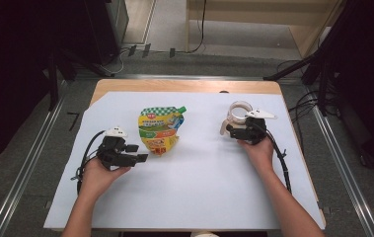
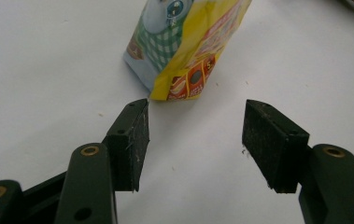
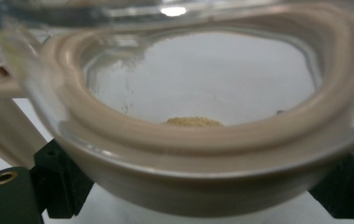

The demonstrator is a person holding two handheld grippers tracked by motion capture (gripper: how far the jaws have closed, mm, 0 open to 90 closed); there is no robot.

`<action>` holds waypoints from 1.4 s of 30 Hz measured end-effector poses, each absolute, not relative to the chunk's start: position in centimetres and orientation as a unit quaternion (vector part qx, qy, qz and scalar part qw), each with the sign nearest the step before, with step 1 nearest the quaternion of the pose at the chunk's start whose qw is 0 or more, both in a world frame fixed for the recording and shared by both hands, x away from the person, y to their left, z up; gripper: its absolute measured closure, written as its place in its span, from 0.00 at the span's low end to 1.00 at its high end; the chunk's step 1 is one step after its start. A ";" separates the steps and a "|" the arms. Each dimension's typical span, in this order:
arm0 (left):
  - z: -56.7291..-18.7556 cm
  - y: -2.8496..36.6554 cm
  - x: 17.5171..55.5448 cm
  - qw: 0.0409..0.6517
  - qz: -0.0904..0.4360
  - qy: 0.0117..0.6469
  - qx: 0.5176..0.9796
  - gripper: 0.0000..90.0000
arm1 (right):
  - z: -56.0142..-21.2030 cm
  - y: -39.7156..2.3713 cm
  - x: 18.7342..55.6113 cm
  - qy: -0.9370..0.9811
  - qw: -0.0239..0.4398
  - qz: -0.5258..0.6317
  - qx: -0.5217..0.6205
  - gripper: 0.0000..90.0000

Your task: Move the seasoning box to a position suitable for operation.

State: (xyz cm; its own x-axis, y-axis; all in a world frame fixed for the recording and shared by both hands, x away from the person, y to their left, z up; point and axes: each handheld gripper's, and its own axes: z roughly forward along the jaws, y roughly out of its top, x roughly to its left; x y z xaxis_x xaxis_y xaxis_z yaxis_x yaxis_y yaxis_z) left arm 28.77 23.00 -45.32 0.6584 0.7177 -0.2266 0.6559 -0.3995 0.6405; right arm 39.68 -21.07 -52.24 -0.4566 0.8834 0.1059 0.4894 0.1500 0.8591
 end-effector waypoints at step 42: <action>-44.4 23.1 28.0 0.379 0.027 0.395 0.837 0.45 | -48.2 -18.9 33.6 0.748 0.207 0.469 0.422 0.13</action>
